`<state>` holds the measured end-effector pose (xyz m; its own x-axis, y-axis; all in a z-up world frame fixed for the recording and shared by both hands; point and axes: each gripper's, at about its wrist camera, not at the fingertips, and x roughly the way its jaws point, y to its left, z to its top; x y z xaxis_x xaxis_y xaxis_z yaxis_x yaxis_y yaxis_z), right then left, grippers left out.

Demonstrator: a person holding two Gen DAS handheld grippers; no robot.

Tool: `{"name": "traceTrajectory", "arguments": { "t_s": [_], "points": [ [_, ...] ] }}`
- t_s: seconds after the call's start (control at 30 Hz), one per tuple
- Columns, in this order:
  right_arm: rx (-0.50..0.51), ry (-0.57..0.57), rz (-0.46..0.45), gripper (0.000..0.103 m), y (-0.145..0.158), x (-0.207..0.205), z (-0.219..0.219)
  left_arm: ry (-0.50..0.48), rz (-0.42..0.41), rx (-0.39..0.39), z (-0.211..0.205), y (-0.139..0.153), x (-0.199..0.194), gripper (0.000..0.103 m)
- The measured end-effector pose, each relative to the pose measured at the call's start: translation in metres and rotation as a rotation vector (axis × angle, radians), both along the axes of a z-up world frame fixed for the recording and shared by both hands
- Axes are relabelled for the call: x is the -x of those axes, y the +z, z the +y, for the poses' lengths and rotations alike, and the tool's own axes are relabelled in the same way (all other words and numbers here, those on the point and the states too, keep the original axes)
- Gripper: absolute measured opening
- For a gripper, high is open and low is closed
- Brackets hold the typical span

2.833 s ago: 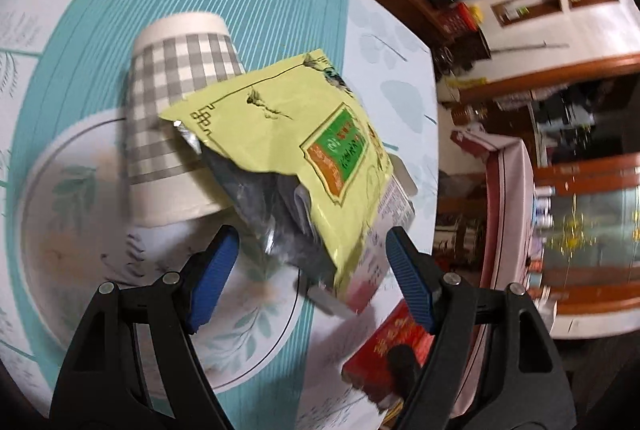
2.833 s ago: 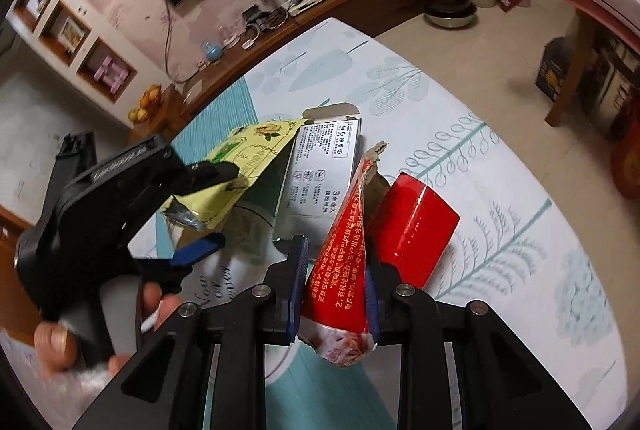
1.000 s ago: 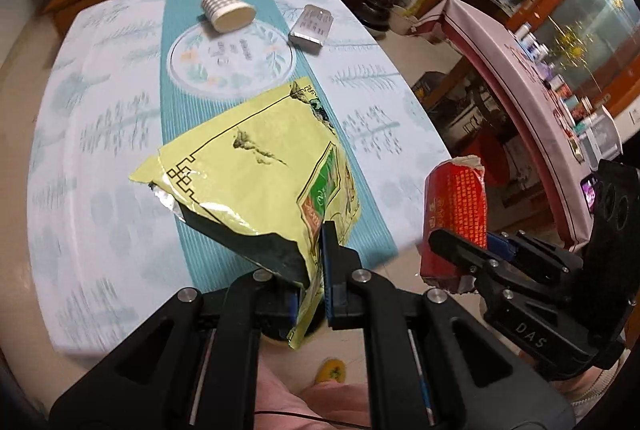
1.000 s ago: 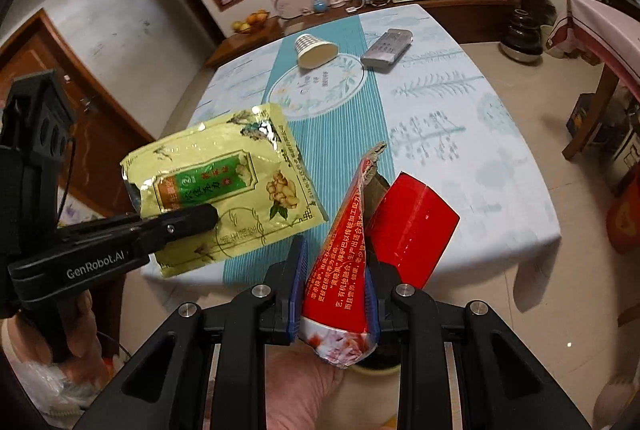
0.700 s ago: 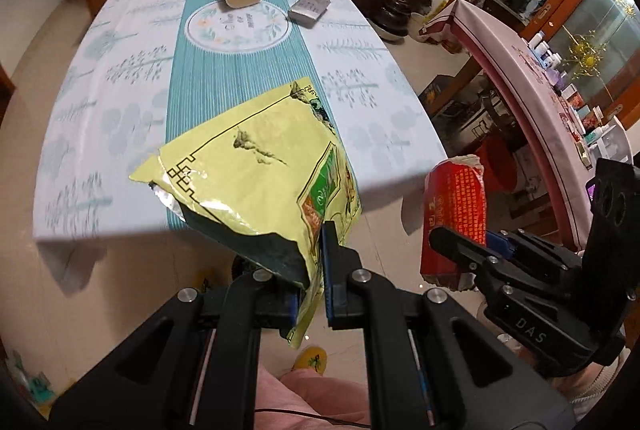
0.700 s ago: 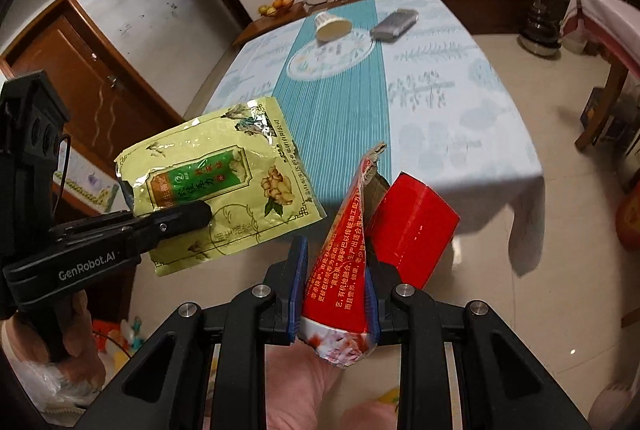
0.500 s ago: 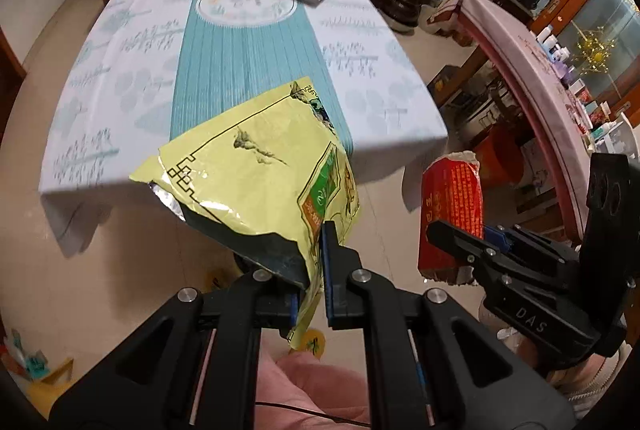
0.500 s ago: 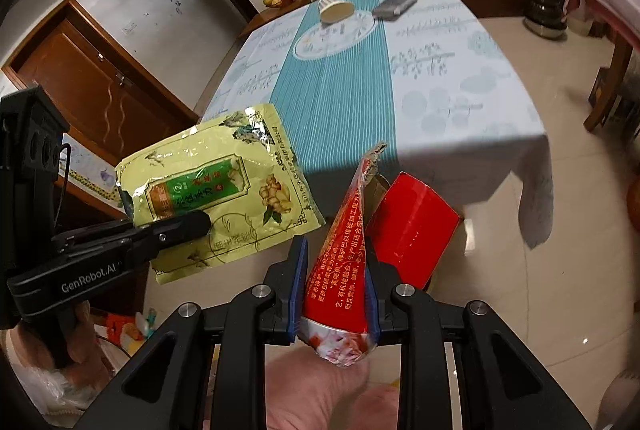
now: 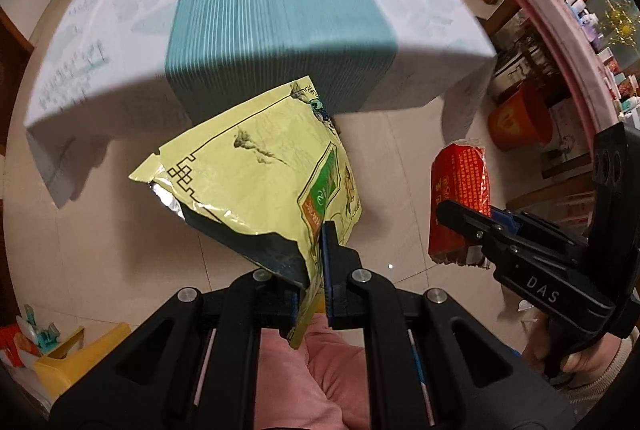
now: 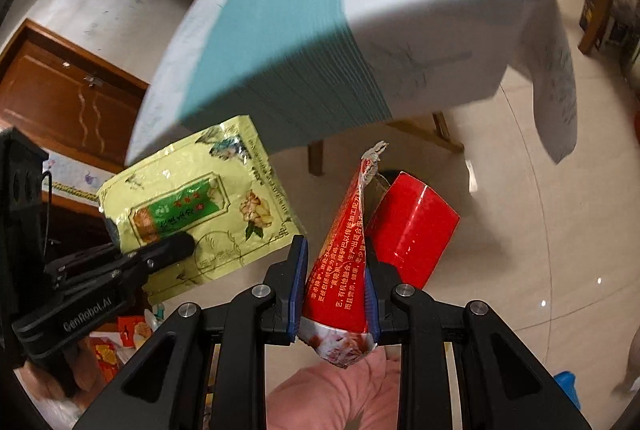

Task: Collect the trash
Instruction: 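Carry the snack bag in the left gripper while the right carries the red items to the bin, then open both grippers over the bin to drop the bag and red items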

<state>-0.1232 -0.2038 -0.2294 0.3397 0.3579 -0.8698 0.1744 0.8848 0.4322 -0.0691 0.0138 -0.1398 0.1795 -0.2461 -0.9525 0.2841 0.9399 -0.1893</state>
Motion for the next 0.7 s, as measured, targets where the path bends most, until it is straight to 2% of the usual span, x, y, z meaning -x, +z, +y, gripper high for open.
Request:
{"name": "traceTrajectory", "arguments": {
  "t_s": [0.23,0.5,0.67,0.7],
  "points": [
    [-0.017,-0.044,0.056,0.025,-0.096,-0.025,0.001,0.031,0.061,-0.022,-0.002,-0.092,-0.016,0.006],
    [-0.05,-0.041,0.095,0.027,-0.208,-0.059,0.019,0.029,0.113,-0.059,-0.01,-0.21,-0.046,0.006],
    [-0.071,-0.058,0.137,0.044,-0.264,-0.066,0.031,0.006,0.124,-0.091,-0.013,-0.263,-0.061,0.009],
    [-0.063,-0.062,0.144,0.046,-0.274,-0.068,0.032,-0.001,0.131,-0.1,-0.012,-0.275,-0.065,0.016]
  ]
}}
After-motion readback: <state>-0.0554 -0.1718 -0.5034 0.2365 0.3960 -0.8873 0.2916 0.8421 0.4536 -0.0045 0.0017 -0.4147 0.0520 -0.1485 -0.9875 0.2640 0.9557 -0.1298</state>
